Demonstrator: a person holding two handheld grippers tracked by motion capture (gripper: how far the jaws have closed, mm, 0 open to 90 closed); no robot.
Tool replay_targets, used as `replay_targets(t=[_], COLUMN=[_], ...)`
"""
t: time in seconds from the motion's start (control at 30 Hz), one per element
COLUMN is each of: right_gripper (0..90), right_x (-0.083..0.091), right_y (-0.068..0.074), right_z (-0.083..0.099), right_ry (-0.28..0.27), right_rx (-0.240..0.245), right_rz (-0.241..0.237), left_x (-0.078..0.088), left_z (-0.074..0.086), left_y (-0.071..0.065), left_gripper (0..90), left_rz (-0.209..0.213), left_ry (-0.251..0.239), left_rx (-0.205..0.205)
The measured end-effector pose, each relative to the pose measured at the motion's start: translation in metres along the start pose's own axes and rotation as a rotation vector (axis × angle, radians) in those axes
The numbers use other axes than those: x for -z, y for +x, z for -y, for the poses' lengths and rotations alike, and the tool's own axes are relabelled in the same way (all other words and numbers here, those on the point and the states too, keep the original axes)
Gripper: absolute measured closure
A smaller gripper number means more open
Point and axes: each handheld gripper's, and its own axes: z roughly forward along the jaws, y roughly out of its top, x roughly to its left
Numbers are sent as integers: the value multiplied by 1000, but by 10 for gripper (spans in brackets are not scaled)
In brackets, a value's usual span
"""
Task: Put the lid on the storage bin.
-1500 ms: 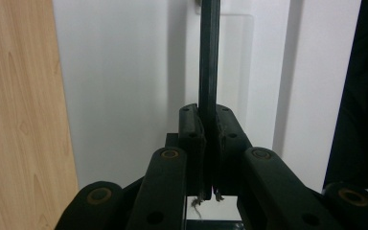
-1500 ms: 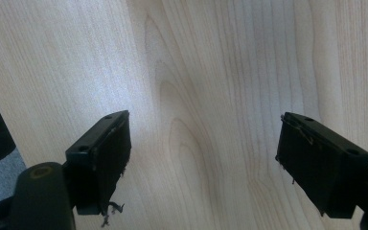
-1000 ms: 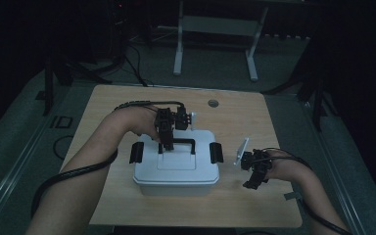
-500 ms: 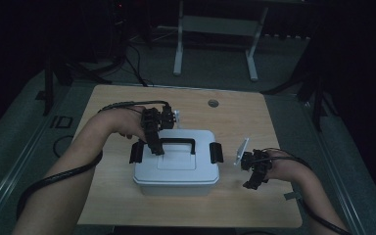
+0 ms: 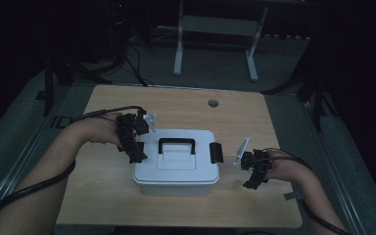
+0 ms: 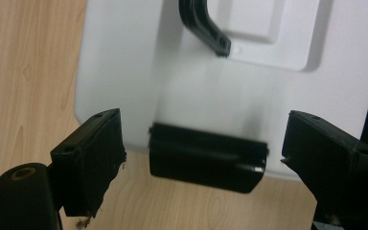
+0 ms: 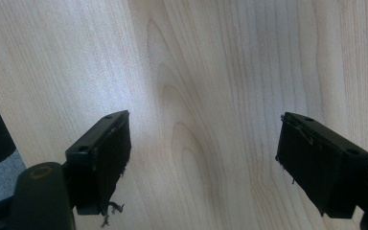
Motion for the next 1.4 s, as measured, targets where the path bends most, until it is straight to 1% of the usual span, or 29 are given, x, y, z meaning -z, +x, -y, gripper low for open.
replay_targets(t=[0.03,0.07,0.1,0.17,0.2,0.23,0.27,0.3,0.33,0.37,0.47,0.57,0.6,0.63,0.7,0.73,0.77,0.8,0.83,0.87,0.9,1.0,1.07,1.1,1.13,1.17,1.23,1.27,1.4], right_gripper=[188,188,188,188,188,188,188,188,188,188,188,188,188,188,188,188,188,188,188,188,188,188,188,188,188,188,188,188,188], right_x=[0,0,0,0,-1,-1,-1,-1,-1,-1,0,0,0,0,0,1,1,1,1,1,1,2,2,2,1,1,1,1,1], right_y=[0,0,0,1,0,0,-1,-1,-1,-1,0,0,0,0,-1,-1,-1,-1,-1,-1,-1,-1,-1,-1,-2,-2,-2,-1,-1], right_z=[0,0,0,1,2,2,3,3,4,4,5,5,6,6,7,7,7,7,7,8,8,9,10,10,11,11,12,13,15], right_ry=[0,-2,-6,-6,-3,-3,-3,-3,-2,-2,-12,-8,-8,-8,-11,-8,-8,-11,-11,-13,-13,-20,-29,-29,-30,-30,-36,-40,-52], right_rx=[0,-2,-2,0,-4,-4,-11,-11,-11,-11,-15,-19,-18,-18,-19,-22,-22,-22,-22,-24,-24,-28,-36,-36,-39,-39,-40,-44,-48], right_rz=[0,0,0,2,2,2,1,1,3,3,2,2,2,2,2,4,4,4,4,6,6,7,6,6,7,7,9,12,14], left_x=[0,1,2,3,5,5,7,7,8,8,7,6,5,5,1,-3,-3,-6,-6,-8,-8,-11,-15,-15,-17,-17,-20,-23,-28], left_z=[0,4,6,12,18,18,24,24,31,31,42,54,62,62,70,77,77,85,85,92,92,101,109,109,114,114,119,123,129], left_y=[0,-2,-3,-6,-8,-8,-9,-9,-10,-10,-11,-11,-12,-12,-14,-14,-14,-15,-15,-15,-15,-18,-22,-22,-24,-24,-26,-28,-31], left_gripper=[143,143,142,142,142,142,142,142,143,143,143,143,143,143,143,143,143,143,143,143,143,143,143,143,143,143,143,143,143], left_rz=[0,-25,-35,-34,-37,-37,-47,-47,-33,-33,-62,-61,-56,-56,-56,-46,-46,-43,-43,-41,-41,-40,-41,-41,-39,-39,-30,-32,-32], left_ry=[0,-10,-12,-17,-18,-18,-11,-11,-26,-26,-42,-67,-90,-90,-85,-79,-79,-80,-80,-85,-85,-117,-131,-131,-147,-147,-171,-161,-166], left_rx=[0,-16,-17,-6,-1,-1,4,4,25,25,34,56,74,74,83,105,105,116,116,128,128,145,153,153,161,161,174,168,174])
